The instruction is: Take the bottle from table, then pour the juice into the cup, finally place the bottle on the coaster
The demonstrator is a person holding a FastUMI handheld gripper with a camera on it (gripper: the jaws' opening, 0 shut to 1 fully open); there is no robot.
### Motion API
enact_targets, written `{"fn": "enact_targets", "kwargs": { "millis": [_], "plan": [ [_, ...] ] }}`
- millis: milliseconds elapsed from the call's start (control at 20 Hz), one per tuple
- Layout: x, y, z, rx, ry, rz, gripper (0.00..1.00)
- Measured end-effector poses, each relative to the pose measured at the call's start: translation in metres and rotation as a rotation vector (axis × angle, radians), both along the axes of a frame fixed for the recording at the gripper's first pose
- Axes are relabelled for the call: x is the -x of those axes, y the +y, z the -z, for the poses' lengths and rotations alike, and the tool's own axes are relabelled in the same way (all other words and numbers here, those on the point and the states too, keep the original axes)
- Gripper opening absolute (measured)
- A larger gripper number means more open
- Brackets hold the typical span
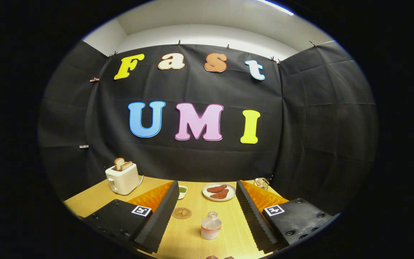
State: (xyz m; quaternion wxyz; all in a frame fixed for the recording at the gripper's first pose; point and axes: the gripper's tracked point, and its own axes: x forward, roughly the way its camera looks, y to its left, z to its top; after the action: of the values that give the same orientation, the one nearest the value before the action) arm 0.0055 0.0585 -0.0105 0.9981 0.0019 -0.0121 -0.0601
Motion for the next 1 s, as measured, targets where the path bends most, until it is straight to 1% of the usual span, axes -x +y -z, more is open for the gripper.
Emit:
{"fn": "enact_targets", "kwargs": {
  "millis": [300, 500, 750, 900, 1000],
  "plan": [
    [-0.015, -0.004, 0.025, -0.026, 0.039, -0.047, 0.97],
    [-0.029, -0.009, 0.047, -0.038, 0.066, -0.093, 0.97],
    [-0.052, -0.019, 0.08, -0.005, 0.078, -0.118, 0.97],
    [-0.063, -0.022, 0.096, -0.028, 0.091, -0.131, 0.97],
    [-0.069, -0.023, 0.112, -0.021, 0.103, -0.132, 0.97]
  ]
}}
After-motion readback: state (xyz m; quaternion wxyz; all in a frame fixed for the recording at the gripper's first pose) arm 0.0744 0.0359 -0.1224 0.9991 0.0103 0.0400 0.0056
